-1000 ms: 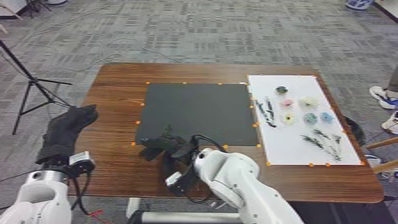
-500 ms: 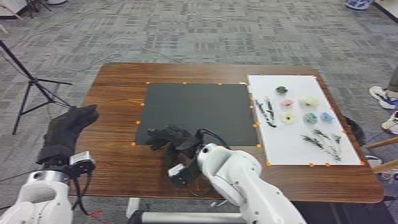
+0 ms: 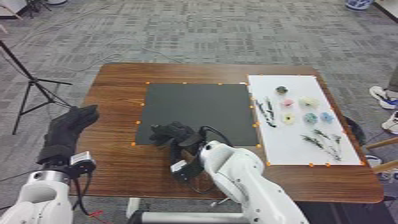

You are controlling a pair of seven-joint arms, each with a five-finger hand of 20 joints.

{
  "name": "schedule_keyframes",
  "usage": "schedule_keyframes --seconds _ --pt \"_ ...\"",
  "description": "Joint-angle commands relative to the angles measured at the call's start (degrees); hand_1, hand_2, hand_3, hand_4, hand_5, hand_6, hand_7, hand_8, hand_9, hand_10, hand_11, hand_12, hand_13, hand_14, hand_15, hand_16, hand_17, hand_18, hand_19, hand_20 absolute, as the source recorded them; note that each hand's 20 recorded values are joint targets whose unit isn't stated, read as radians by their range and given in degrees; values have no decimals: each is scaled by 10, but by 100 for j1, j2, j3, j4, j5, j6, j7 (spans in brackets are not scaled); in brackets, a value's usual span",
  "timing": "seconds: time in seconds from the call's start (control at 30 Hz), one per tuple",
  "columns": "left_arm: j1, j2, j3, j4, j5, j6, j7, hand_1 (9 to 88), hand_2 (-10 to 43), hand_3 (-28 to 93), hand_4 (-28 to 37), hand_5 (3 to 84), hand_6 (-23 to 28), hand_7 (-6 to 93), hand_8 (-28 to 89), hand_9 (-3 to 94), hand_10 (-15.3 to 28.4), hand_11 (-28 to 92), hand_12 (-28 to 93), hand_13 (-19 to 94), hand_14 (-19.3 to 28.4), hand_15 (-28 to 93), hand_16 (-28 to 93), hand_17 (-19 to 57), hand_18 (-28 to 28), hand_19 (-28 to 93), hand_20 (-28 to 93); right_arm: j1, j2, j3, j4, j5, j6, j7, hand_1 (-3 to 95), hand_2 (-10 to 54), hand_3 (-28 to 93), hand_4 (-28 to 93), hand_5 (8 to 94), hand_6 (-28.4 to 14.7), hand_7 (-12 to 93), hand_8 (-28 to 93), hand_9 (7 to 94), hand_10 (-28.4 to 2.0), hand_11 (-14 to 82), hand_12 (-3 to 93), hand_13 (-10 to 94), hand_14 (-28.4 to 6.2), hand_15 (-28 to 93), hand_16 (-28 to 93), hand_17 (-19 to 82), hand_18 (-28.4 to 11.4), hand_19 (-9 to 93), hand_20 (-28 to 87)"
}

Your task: Arrange flowers

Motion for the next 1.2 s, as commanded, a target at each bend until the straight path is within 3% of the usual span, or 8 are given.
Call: schedule_keyframes --seconds 0.03,0.6,1.2 --pt "59 -43 -19 -38 13 -37 -69 213 129 677 -283 510 42 156 -63 472 141 213 132 354 169 194 -2 41 86 56 135 -180 50 -123 -185 84 -160 130 173 152 536 -117 582 -79 76 -70 568 -166 66 61 937 -71 461 273 626 -168 932 314" --pt "-20 -90 54 -12 -5 -63 -12 212 128 677 -283 510 43 156 -64 471 142 212 132 353 170 193 -2 41 86 55 135 -202 13 -191 175 -1131 -347 -318 174 149 533 -113 583 -79 76 -71 570 -166 65 61 937 -72 461 270 626 -168 932 314" --pt "-39 -100 68 -16 -10 -15 -1 212 128 677 -283 511 43 156 -64 472 142 213 132 352 169 193 -1 41 86 55 135 -40 119 -142 130 -824 -313 -312 176 147 528 -111 581 -78 77 -71 567 -165 66 62 937 -72 460 272 626 -169 932 315"
